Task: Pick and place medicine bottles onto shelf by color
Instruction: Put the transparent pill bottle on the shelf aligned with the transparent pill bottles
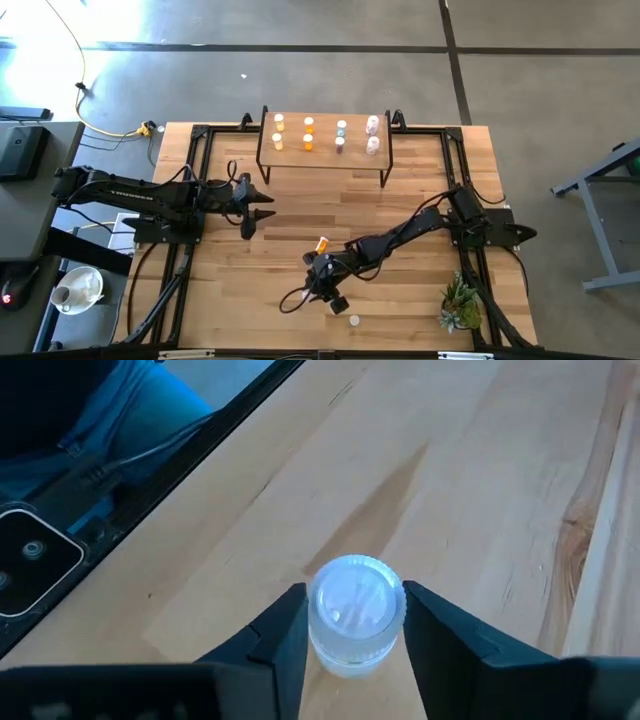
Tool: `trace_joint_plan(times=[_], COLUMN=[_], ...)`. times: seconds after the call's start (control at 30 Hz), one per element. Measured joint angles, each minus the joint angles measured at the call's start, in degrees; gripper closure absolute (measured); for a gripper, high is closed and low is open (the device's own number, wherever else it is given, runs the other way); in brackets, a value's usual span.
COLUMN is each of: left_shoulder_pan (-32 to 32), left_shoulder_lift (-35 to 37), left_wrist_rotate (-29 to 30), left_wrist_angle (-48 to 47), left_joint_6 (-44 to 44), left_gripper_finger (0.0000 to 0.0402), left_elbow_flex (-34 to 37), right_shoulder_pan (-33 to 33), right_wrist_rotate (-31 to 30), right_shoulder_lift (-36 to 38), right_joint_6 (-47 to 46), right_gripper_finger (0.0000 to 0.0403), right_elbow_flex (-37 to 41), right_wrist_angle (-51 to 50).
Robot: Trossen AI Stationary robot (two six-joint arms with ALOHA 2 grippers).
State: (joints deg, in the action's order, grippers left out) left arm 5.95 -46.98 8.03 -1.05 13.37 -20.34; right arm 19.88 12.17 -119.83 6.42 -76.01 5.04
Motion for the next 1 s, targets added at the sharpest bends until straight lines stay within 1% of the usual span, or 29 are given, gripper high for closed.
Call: trace_joint_plan(times=[0.2,0.33,0.5,0.73,1.0], left_shoulder_pan=[0.0,0.0,0.0,0.0,0.0], left_shoulder_lift=[0.0,0.0,0.0,0.0,0.0], left_wrist_rotate=[0.2,0.2,0.2,0.1,0.1], left_wrist_angle=[0.0,0.0,0.0,0.2,0.5], left_joint_6=[0.0,-0.8,-1.6,-4.0,-4.6], left_gripper_finger=[0.0220,0.0220,0.0220,0.0220,0.0220], left_elbow_flex=[0.0,0.0,0.0,0.0,0.0], right_shoulder_pan=[0.0,0.0,0.0,0.0,0.0], right_wrist_rotate=[-2.1,-3.1,-6.8,-13.7,-26.2], right_shoulder_lift=[0.0,0.1,0.5,2.3,5.7], right_joint_6=[-0.5,-3.3,-4.2,-6.2,-6.2], right_gripper_finger=[0.0278,0.0279,0.0280,0.0280,0.0280], right_elbow_flex=[0.0,0.0,0.0,0.0,0.0], right_wrist_angle=[0.0,0.0,-0.2,-0.5,-3.6])
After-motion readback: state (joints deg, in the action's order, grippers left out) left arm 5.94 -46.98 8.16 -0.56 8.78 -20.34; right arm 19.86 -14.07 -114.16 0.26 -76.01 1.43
